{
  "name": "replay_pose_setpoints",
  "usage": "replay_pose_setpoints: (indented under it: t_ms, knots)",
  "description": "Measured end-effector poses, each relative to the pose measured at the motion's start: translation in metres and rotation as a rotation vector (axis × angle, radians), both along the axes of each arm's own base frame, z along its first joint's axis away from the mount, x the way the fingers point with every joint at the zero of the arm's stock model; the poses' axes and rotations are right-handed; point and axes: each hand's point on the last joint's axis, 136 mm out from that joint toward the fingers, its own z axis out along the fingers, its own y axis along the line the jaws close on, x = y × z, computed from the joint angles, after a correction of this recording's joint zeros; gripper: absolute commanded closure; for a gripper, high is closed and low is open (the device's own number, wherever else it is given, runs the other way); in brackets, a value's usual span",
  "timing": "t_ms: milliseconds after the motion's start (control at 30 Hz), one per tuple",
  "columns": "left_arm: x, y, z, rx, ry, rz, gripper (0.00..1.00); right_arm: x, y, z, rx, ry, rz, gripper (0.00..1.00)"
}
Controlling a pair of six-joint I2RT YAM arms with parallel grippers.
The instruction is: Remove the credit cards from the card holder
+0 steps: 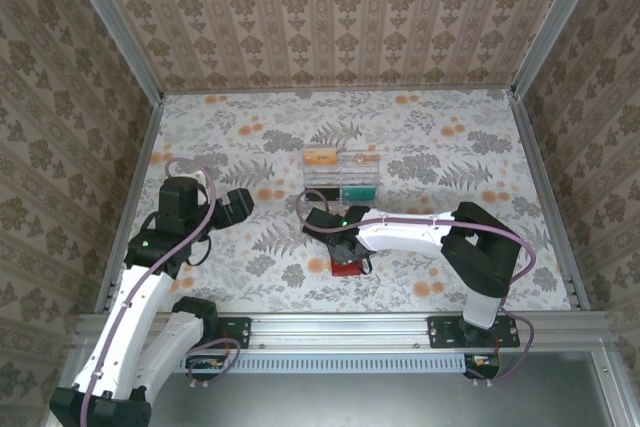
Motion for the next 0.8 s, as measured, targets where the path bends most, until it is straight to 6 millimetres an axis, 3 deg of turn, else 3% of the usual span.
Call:
replay_pose_setpoints:
  t_ms: [167,267,500,600,733,800]
  knots:
    - [-0.003,-0.003,-0.001,-0.006,0.011,-0.009,0.04,0.001,0.0,0.001,-0.003,-0.004,0.006,0.88]
    - [-0.004,-0.008,-0.001,-0.026,0.02,-0.015,0.13,0.002,0.0,0.004,0.001,-0.011,0.008,0.99]
    - [-0.012,-0.041,-0.011,-0.12,0.076,-0.085,0.33,0.002,0.002,0.008,0.016,-0.015,0.006,1.0]
    - [-0.02,-0.061,-0.026,-0.16,0.124,-0.126,0.54,0.002,0.007,0.012,0.05,-0.018,0.006,1.0]
    - [-0.033,-0.092,-0.045,-0.199,0.193,-0.195,0.93,0.004,0.019,0.022,0.126,-0.03,0.001,1.0]
    - [-0.037,-0.105,-0.054,-0.208,0.223,-0.221,1.0,0.006,0.027,0.026,0.17,-0.035,-0.005,1.0]
